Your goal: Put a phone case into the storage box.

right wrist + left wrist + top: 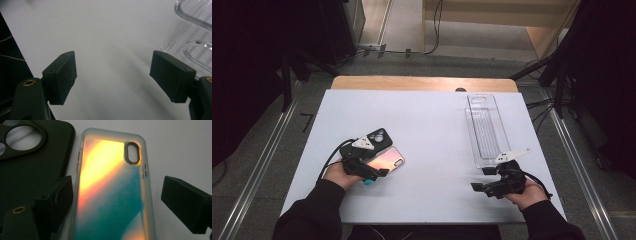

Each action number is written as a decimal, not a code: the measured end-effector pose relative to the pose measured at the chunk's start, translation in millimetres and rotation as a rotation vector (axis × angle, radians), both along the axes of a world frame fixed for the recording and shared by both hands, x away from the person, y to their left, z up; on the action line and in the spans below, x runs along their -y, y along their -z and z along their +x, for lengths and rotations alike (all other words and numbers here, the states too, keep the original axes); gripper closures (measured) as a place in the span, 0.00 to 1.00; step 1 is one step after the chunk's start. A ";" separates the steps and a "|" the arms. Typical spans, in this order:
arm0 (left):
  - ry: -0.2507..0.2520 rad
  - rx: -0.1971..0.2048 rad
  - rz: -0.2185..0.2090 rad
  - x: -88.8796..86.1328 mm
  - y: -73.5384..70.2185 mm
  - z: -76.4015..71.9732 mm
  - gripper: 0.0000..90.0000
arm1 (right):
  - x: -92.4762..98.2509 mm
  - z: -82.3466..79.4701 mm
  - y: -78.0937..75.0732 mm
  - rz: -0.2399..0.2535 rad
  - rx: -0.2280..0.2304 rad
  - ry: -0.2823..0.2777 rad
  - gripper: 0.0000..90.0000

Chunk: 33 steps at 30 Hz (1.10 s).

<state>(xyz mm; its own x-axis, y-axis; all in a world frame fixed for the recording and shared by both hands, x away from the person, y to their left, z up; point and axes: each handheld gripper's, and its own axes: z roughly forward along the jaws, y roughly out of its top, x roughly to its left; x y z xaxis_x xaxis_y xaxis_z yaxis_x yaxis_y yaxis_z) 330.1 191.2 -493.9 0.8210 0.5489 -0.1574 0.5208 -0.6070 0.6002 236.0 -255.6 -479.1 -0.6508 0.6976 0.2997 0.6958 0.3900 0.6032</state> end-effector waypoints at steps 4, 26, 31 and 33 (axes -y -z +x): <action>-0.002 0.021 0.012 1.4 1.0 -2.4 0.12 | -0.1 -0.2 -0.1 0.000 0.002 0.000 0.22; -0.008 0.162 0.081 8.1 8.1 -17.4 0.15 | -1.0 -0.2 0.0 -0.013 0.003 -0.006 0.22; -0.006 0.165 0.067 5.5 8.3 -17.1 0.18 | -1.1 -0.1 0.1 -0.013 0.003 -0.007 0.22; -0.006 0.161 0.064 5.4 8.1 -16.8 0.18 | -0.9 0.0 0.1 -0.012 0.002 -0.008 0.22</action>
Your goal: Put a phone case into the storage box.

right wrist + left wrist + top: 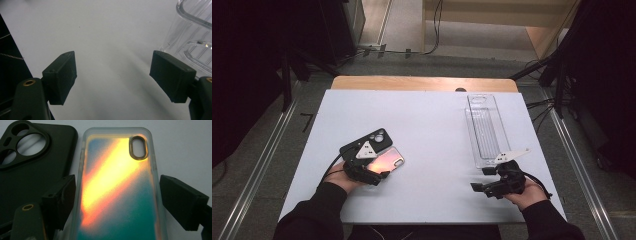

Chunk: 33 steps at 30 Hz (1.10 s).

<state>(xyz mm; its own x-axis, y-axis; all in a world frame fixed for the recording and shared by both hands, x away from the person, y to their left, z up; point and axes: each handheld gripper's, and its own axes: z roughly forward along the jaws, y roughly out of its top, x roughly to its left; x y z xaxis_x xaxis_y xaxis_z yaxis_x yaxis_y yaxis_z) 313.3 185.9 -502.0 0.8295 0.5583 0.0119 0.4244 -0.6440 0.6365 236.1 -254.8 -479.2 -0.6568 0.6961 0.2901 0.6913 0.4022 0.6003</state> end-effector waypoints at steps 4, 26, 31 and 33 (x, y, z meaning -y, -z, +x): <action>0.005 0.002 0.003 -0.2 -0.3 0.0 0.19 | 0.0 0.0 0.0 0.001 0.000 0.001 0.22; 0.018 -0.021 -0.118 11.2 -42.8 -9.6 0.19 | 0.9 -0.4 -2.0 0.020 0.039 0.003 0.22; -0.006 -0.052 -0.146 18.3 -48.4 -11.2 0.19 | 0.5 -1.7 -2.5 0.046 0.065 -0.004 0.22; -0.007 -0.049 -0.144 21.2 -50.8 -12.3 0.19 | -0.1 -2.3 -3.0 0.068 0.075 -0.011 0.22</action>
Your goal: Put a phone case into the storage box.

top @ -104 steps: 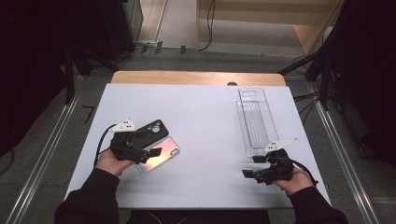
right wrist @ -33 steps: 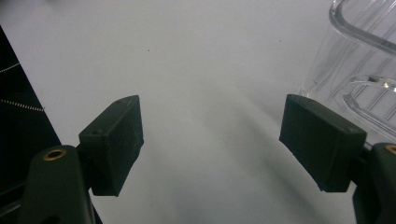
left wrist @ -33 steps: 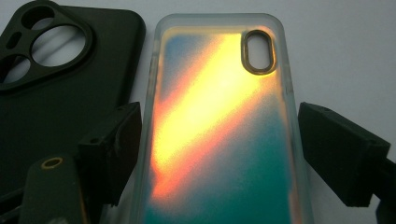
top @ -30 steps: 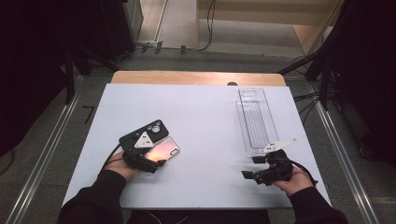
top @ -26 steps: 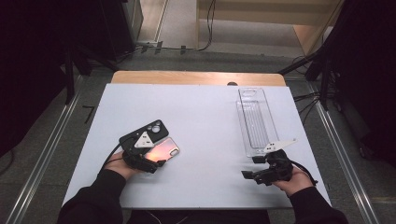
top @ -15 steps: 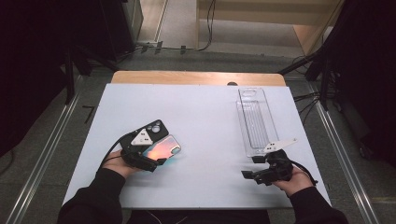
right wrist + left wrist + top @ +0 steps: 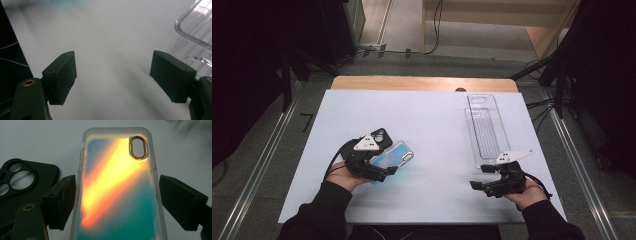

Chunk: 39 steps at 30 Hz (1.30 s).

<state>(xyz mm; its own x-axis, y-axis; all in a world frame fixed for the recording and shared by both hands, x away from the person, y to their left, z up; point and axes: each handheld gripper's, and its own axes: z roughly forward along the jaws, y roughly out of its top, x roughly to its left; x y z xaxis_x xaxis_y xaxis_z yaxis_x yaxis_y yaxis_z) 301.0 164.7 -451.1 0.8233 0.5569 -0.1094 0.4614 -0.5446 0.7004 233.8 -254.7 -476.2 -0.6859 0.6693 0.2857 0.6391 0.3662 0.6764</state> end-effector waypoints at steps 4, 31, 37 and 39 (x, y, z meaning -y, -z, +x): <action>-0.024 -0.010 -0.016 3.2 -2.9 0.3 0.19 | -1.6 -1.2 -1.0 0.018 0.015 -0.015 0.22; -0.137 0.020 -0.147 52.0 -9.5 5.1 0.19 | -28.5 8.2 -21.9 0.063 0.006 0.053 0.21; -0.146 0.027 -0.199 62.0 -5.6 4.1 0.19 | -38.5 9.4 -25.2 0.086 -0.002 0.044 0.21; -0.152 0.049 -0.198 64.8 -3.9 2.5 0.19 | -41.7 11.1 -26.7 0.094 0.000 0.053 0.21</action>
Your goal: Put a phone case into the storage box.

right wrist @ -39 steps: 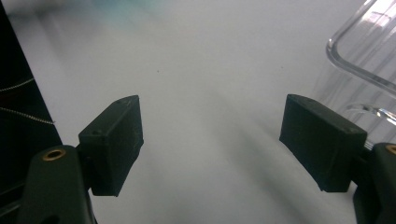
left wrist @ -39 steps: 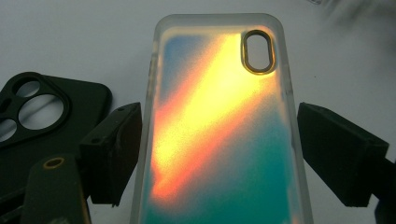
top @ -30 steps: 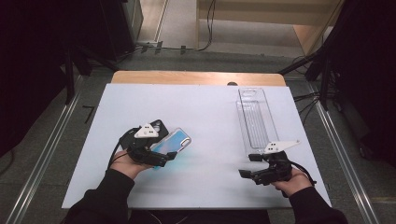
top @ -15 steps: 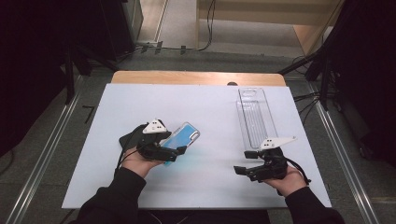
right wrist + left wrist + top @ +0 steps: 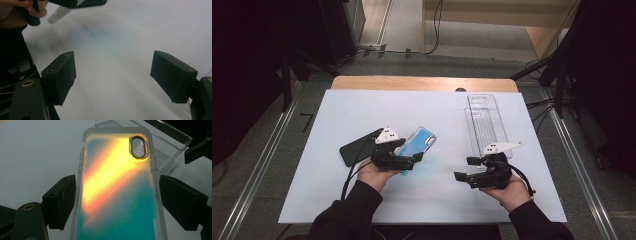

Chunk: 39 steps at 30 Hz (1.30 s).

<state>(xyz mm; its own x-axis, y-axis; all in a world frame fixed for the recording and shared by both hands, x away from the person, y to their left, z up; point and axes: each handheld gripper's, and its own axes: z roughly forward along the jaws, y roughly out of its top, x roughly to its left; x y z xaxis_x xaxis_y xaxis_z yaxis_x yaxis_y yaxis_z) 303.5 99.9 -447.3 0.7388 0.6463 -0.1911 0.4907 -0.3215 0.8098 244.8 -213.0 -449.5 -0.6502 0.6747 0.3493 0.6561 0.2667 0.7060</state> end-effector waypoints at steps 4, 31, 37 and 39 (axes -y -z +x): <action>-0.020 0.046 -0.009 3.2 4.1 -4.1 0.19 | -6.4 4.8 -4.8 0.024 -0.010 0.013 0.22; -0.128 0.180 -0.102 7.9 21.3 -24.7 0.19 | -37.6 37.0 -34.5 0.079 0.038 0.071 0.24; -0.131 0.209 -0.109 9.7 24.5 -27.4 0.19 | -44.3 46.2 -37.1 0.090 0.026 0.076 0.25; -0.129 0.216 -0.109 10.6 25.1 -28.1 0.19 | -46.5 48.6 -38.2 0.096 0.023 0.077 0.25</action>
